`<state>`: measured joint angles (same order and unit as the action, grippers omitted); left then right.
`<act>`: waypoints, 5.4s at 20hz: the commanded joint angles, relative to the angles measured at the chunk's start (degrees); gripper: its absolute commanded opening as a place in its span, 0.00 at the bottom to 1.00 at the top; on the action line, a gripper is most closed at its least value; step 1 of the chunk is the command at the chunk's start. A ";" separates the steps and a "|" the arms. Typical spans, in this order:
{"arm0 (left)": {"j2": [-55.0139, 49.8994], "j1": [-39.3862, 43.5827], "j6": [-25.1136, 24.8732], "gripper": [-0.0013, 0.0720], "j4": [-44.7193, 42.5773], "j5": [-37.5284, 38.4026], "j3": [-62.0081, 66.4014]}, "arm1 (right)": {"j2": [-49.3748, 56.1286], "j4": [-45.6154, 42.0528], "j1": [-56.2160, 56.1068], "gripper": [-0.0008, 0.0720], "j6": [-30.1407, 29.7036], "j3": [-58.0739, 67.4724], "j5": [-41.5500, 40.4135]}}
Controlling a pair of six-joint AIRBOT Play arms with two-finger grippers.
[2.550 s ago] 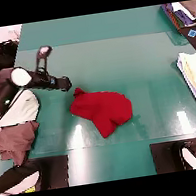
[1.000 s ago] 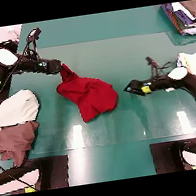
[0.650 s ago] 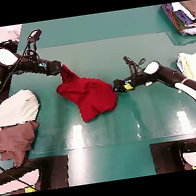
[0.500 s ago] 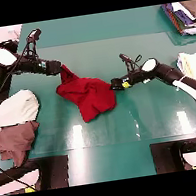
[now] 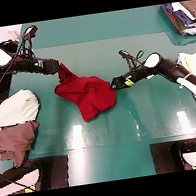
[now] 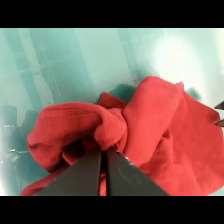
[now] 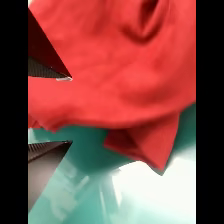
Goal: Fold the shirts.
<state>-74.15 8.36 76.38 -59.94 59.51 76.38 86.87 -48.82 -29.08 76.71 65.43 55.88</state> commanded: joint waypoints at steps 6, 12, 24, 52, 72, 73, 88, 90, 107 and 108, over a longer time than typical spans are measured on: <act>2.69 -0.50 1.68 0.06 -3.43 1.07 0.44 | -2.62 -4.13 0.33 0.03 -0.28 3.19 2.34; 16.81 -6.36 1.81 0.06 -4.57 1.09 10.56 | -24.17 -9.81 9.53 0.03 0.42 17.29 4.28; 28.98 -6.80 2.80 0.06 -4.57 3.37 22.38 | -46.40 -9.70 27.21 0.03 0.42 24.24 5.77; -12.24 -12.74 3.54 0.91 -9.51 1.27 5.20 | 2.14 -6.86 21.57 0.58 2.93 24.76 5.03; -5.20 -12.74 1.11 0.32 -3.45 -1.20 -22.43 | -30.05 -8.70 27.89 0.57 3.08 -12.13 3.91; -5.18 -12.63 1.18 0.13 -3.43 -0.83 -22.01 | -30.73 -11.37 27.96 0.58 4.63 -13.38 5.29; -0.66 -12.63 1.18 0.06 -3.48 0.15 -15.54 | -34.49 -10.64 40.28 0.57 8.07 -43.39 15.23; -0.66 -12.63 1.18 0.06 -3.45 0.15 -15.54 | -33.51 -10.60 36.41 0.57 9.62 -43.39 13.99; 28.35 -12.63 1.73 0.06 -5.22 6.32 18.12 | -49.96 -11.34 33.57 0.04 6.95 9.16 7.76; 30.23 -12.63 2.43 0.06 -5.22 5.57 22.75 | -50.84 -11.34 35.60 0.04 5.55 14.51 7.50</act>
<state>-49.93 -4.29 77.89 -65.08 65.93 88.07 39.72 -60.12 2.50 84.33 65.71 65.89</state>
